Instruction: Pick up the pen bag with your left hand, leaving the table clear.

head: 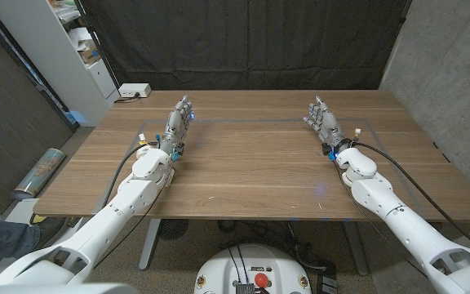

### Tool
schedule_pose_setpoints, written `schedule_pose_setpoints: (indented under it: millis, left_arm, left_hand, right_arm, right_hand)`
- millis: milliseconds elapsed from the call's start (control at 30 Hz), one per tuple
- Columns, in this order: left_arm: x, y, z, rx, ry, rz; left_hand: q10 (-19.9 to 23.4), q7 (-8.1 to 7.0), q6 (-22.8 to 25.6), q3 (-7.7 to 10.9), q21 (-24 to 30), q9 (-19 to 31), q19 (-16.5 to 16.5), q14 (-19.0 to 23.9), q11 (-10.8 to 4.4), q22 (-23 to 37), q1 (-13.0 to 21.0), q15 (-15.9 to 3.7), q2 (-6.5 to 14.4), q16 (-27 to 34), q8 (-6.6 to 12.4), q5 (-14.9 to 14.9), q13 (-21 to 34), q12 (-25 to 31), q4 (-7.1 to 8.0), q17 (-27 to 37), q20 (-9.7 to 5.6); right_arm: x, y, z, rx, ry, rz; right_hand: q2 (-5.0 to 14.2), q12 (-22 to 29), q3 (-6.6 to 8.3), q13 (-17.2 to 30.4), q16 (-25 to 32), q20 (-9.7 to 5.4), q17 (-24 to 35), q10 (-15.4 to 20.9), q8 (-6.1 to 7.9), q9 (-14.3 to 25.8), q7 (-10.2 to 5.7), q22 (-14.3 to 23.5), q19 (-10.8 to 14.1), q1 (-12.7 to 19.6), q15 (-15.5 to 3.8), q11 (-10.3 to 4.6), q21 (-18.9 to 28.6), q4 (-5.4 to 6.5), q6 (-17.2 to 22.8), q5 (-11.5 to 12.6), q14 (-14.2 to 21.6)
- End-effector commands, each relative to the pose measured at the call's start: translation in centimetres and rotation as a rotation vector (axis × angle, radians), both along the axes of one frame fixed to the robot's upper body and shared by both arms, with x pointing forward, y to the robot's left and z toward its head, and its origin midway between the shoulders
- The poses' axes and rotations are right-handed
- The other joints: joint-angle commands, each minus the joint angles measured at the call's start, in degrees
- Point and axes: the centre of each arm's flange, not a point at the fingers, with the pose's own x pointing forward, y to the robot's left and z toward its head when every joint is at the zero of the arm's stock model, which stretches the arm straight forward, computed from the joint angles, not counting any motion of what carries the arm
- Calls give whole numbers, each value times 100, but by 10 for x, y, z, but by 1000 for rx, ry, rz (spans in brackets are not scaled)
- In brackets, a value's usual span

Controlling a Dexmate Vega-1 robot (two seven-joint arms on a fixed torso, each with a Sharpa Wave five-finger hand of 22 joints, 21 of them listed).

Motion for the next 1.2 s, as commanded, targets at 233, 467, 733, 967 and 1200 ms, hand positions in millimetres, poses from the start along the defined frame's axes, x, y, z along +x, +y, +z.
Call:
schedule_pose_setpoints:
  millis: [233,467,733,967,1200]
  left_arm:
    - [-11,-4,-2,-11,-11,7]
    - [-16,-7,3,18,-25,8]
    - [-28,-9,11,41,-63,8]
    - [-38,-5,13,55,-81,19]
    - [-46,2,12,65,-89,28]
  left_hand:
    - [-28,31,-16,28,24,9,-324,-261,15,21,60,21,12,39,18,50,26,49,-4,7,-8]
    - [-16,26,-17,27,15,9,-347,-255,-4,22,74,23,25,37,12,55,26,53,-4,7,4]
    - [2,16,2,29,10,9,-363,-246,-2,22,91,25,45,37,14,61,25,58,-3,6,17]
    - [11,19,10,30,9,10,-370,-228,2,22,105,31,61,40,12,65,25,59,-3,6,33]
    - [32,25,31,32,11,11,-368,-215,13,23,123,35,82,40,14,68,25,65,-2,5,43]
  right_arm:
    - [-10,-16,-4,28,-9,-19]
    - [-9,-18,-5,22,-4,-13]
    - [-14,-22,-3,11,-7,-23]
    - [-19,-25,-6,12,-9,-31]
    - [-22,-25,-8,11,-10,-35]
  right_hand:
    - [15,45,27,31,39,4,11,3,21,19,-18,25,66,43,12,35,48,4,53,57,-41]
    - [22,51,24,31,41,4,10,14,19,19,-17,25,68,45,20,35,48,3,51,66,-36]
    - [29,54,19,31,43,8,8,17,18,19,-24,25,68,47,26,36,48,2,53,77,-33]
    - [38,54,16,32,46,17,8,15,17,19,-26,25,68,47,32,44,48,3,55,86,-25]
    - [45,53,13,32,47,20,7,10,16,19,-26,26,65,48,32,39,46,3,54,93,-25]
